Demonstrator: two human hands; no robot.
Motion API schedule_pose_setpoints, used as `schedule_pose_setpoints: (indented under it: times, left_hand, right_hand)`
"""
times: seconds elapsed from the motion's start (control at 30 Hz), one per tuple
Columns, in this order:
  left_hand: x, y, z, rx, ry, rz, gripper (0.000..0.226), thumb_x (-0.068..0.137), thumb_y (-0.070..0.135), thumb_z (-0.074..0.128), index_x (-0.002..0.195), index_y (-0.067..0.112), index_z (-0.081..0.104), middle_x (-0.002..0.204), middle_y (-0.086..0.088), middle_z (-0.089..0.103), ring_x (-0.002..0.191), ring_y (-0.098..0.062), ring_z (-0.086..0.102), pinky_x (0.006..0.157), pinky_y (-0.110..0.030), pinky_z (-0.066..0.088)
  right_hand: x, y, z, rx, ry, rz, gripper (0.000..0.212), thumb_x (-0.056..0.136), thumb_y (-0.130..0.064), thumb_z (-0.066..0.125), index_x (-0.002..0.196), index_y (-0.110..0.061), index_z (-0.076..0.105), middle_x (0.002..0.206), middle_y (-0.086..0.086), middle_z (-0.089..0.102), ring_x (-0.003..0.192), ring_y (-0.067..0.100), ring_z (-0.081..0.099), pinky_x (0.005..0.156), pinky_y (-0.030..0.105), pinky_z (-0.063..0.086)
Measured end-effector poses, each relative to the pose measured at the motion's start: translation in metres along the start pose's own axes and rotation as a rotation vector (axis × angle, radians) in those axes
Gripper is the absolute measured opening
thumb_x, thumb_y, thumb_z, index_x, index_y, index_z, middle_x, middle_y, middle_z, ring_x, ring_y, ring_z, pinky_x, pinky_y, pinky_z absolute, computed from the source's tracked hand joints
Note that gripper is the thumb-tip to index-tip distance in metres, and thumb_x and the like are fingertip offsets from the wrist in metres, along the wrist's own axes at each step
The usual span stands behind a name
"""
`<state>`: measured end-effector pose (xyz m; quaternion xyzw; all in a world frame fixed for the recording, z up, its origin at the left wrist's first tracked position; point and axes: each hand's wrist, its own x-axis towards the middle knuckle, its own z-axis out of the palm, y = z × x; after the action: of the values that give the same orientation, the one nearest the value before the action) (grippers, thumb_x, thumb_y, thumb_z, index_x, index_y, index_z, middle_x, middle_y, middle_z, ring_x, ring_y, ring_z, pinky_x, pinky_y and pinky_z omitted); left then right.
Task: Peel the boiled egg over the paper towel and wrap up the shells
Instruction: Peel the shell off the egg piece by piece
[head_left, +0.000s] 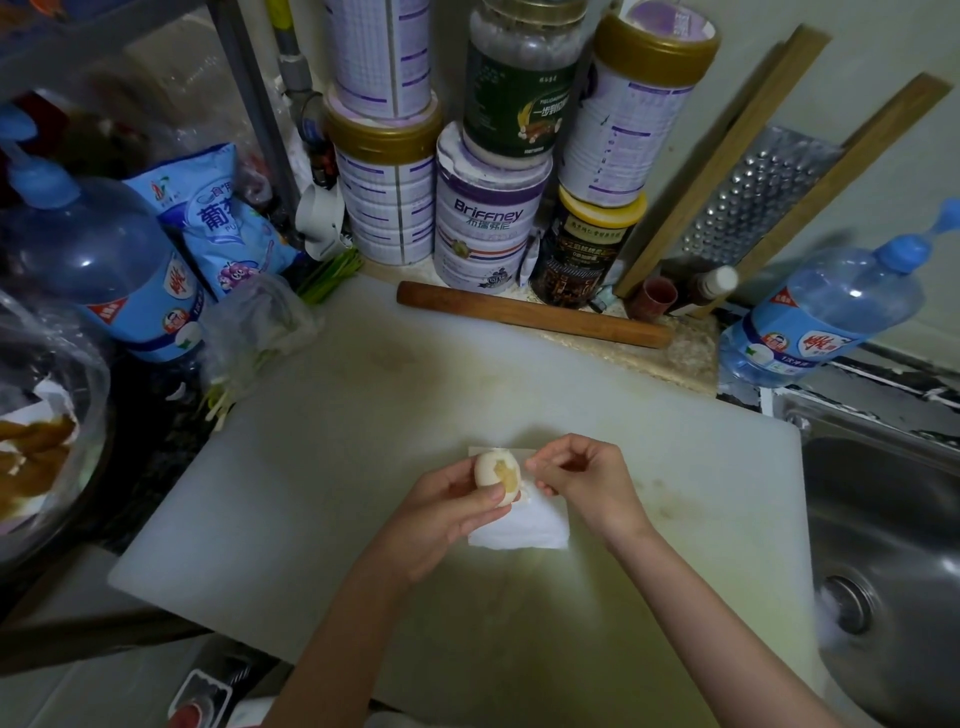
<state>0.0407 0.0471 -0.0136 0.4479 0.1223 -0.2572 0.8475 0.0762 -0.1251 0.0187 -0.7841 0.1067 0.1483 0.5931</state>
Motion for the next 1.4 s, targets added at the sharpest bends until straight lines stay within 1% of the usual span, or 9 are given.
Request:
schedule_pose_setpoints:
  times: [0.13,0.3,0.43,0.53,0.63,0.83,1.0,1.1,1.4]
  left_hand:
    - [0.001,0.001,0.0,0.174,0.139,0.049,0.062,0.065,0.006,0.08,0.121,0.017,0.056,0.113,-0.013,0.067,0.104,-0.023,0.065,0.09,-0.033,0.051]
    - [-0.001,0.004,0.004,0.329,0.153,0.12,0.049,0.076,0.001,0.073,0.118,0.022,0.058,0.106,-0.01,0.07,0.094,-0.017,0.067,0.078,-0.019,0.05]
    - [-0.002,0.006,0.006,0.348,0.179,0.149,0.047,0.075,-0.001,0.073,0.114,0.021,0.06,0.103,-0.008,0.071,0.091,-0.017,0.068,0.078,-0.021,0.052]
    - [0.0,0.007,0.007,0.392,0.22,0.159,0.047,0.073,-0.001,0.075,0.112,0.023,0.061,0.101,-0.007,0.07,0.086,-0.012,0.068,0.075,-0.018,0.052]
    - [0.003,0.005,0.007,0.42,0.25,0.178,0.046,0.071,0.001,0.078,0.107,0.025,0.062,0.099,-0.007,0.07,0.087,-0.013,0.068,0.075,-0.019,0.053]
    - [0.005,0.002,0.005,0.49,0.316,0.208,0.046,0.066,0.006,0.082,0.104,0.023,0.063,0.098,-0.005,0.07,0.092,-0.021,0.067,0.078,-0.025,0.052]
    - [0.002,0.004,0.004,0.521,0.293,0.191,0.048,0.065,0.008,0.083,0.106,0.021,0.062,0.1,-0.006,0.069,0.094,-0.022,0.067,0.08,-0.027,0.053]
    - [0.001,0.005,0.006,0.544,0.285,0.196,0.047,0.066,0.006,0.082,0.106,0.019,0.062,0.099,-0.001,0.069,0.093,-0.02,0.067,0.078,-0.024,0.052]
    - [-0.001,0.008,0.009,0.64,0.267,0.204,0.047,0.065,0.01,0.083,0.104,0.026,0.062,0.1,0.0,0.069,0.089,-0.015,0.068,0.081,-0.025,0.054]
  right_hand:
    - [0.0,0.005,0.003,-0.137,-0.003,-0.034,0.01,0.077,-0.002,0.071,0.071,-0.009,0.071,0.057,0.004,0.065,0.05,0.006,0.056,0.063,0.021,0.05]
    - [0.0,0.004,0.003,-0.313,0.08,-0.15,0.019,0.072,-0.012,0.076,0.062,-0.019,0.063,0.058,-0.009,0.058,0.053,0.001,0.05,0.055,0.01,0.04]
    - [-0.001,0.001,0.002,-0.318,0.023,-0.155,0.022,0.077,-0.009,0.073,0.064,-0.024,0.062,0.062,-0.007,0.058,0.057,0.003,0.051,0.058,0.013,0.04]
    - [-0.005,-0.002,0.002,-0.221,-0.045,-0.148,0.021,0.082,-0.007,0.068,0.077,-0.028,0.07,0.064,-0.01,0.063,0.063,0.001,0.056,0.065,0.015,0.046]
    - [-0.009,-0.003,0.007,-0.146,-0.04,-0.169,0.014,0.08,-0.013,0.071,0.081,-0.026,0.074,0.062,-0.015,0.063,0.062,-0.002,0.058,0.064,0.01,0.044]
    - [-0.015,-0.001,0.018,-0.154,0.048,-0.215,0.01,0.076,-0.009,0.074,0.078,-0.019,0.073,0.075,0.002,0.068,0.064,0.002,0.06,0.063,0.008,0.042]
    - [-0.01,-0.007,0.011,-0.066,-0.096,-0.099,0.01,0.076,-0.007,0.074,0.074,-0.015,0.068,0.069,0.0,0.062,0.068,0.01,0.057,0.067,0.017,0.047]
    - [-0.008,-0.009,0.006,-0.04,-0.198,-0.056,0.008,0.076,-0.008,0.074,0.08,-0.01,0.067,0.07,-0.001,0.061,0.068,0.009,0.056,0.065,0.014,0.046]
    - [-0.004,-0.009,-0.002,-0.073,-0.324,-0.042,0.012,0.079,-0.01,0.072,0.076,-0.016,0.062,0.076,0.006,0.056,0.073,0.015,0.051,0.07,0.025,0.041]
